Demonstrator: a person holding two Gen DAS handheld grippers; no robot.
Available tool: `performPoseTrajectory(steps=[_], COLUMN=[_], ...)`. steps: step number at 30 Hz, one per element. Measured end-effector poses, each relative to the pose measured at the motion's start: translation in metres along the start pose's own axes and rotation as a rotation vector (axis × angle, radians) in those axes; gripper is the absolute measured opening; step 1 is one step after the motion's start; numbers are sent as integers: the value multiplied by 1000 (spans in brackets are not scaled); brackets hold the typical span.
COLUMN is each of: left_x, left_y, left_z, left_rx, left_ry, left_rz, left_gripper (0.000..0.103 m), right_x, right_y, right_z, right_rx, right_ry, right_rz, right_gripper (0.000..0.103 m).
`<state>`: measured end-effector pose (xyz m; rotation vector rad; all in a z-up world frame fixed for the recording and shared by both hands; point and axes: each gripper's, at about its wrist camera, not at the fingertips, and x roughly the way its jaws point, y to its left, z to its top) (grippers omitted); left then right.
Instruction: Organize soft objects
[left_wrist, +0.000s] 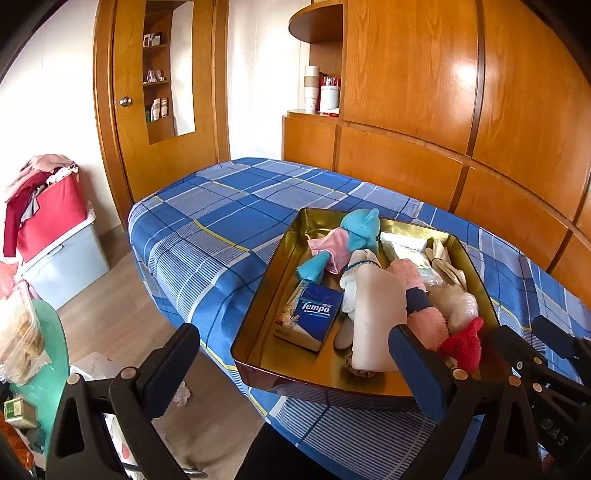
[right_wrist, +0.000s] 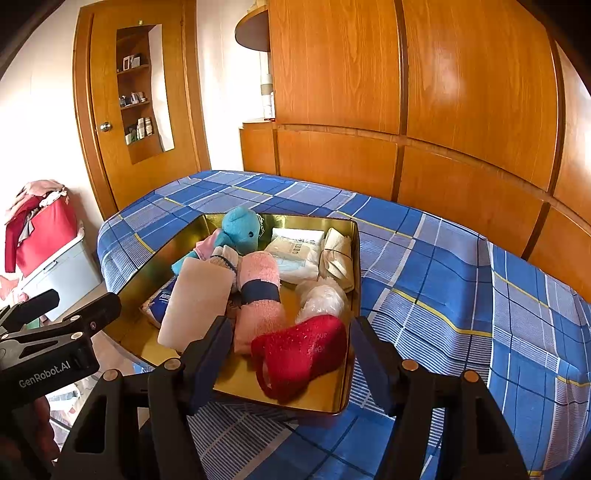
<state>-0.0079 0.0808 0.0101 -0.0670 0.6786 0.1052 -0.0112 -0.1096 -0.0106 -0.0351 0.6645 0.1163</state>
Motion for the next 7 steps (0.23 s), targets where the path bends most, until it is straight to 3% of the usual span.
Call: performPoseTrajectory(steps=[7], left_x=[1], left_y=[-1], left_z=[0], left_rx=[0], left_ry=[3], left_rz=[-20], left_gripper=[99], right_x=[0], right_y=[-3], right_z=[-1], right_rx=[10], right_ry=[0], right_rz=[-1], right_gripper=[68])
